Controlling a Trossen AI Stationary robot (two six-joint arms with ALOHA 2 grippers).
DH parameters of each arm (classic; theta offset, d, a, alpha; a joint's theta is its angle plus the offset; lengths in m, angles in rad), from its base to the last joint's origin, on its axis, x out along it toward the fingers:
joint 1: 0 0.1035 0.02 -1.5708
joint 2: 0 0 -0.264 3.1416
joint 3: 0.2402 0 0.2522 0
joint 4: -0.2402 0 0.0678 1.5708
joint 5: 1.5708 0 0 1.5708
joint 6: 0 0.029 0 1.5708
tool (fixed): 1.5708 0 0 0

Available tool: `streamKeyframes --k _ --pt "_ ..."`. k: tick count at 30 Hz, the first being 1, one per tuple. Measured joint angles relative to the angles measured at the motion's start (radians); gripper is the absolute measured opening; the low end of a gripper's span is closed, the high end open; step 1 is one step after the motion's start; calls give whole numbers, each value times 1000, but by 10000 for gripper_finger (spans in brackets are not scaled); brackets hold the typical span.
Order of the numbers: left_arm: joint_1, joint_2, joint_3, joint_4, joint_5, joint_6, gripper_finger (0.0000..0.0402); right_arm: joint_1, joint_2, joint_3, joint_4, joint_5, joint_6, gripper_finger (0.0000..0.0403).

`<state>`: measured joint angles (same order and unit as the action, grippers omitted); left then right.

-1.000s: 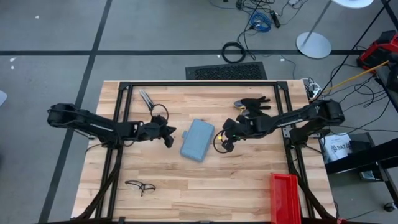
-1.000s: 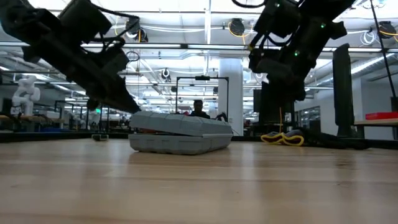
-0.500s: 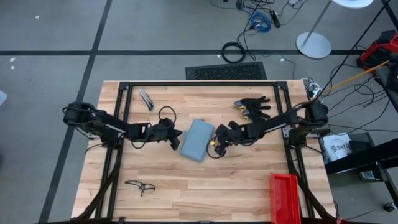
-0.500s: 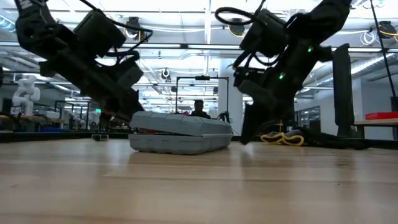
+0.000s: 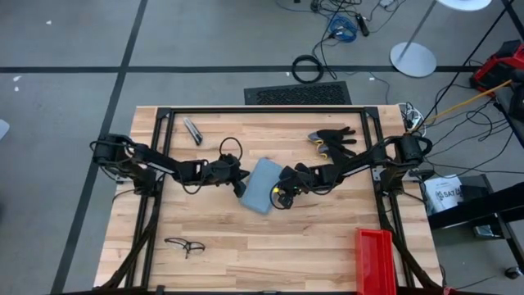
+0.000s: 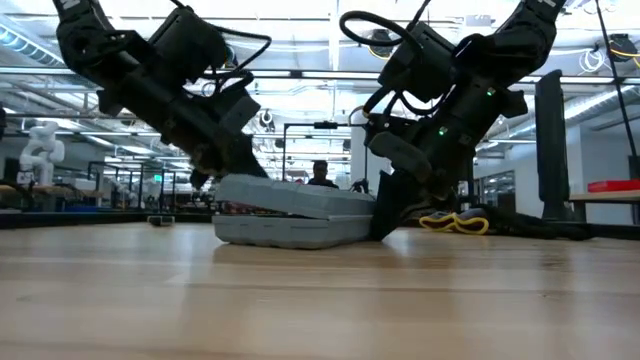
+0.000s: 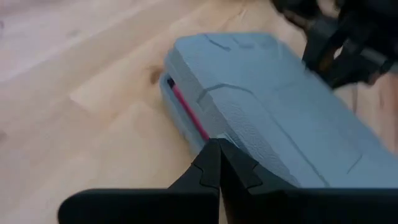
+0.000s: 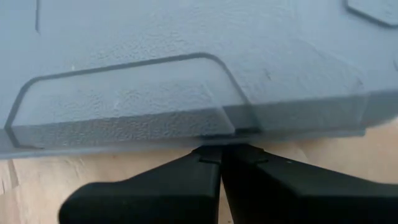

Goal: Prefit tool cases
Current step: Open the gray prefit tool case

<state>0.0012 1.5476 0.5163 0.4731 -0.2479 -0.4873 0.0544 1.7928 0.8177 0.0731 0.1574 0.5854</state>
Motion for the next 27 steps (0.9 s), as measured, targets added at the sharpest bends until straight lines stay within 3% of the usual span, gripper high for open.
streamKeyframes --k 19,27 --pt "-5 -45 88 45 80 30 0 14 0 4 9 1 -40 0" --pt "-5 -41 118 14 81 49 0 97 -119 9 -28 -12 -52 0"
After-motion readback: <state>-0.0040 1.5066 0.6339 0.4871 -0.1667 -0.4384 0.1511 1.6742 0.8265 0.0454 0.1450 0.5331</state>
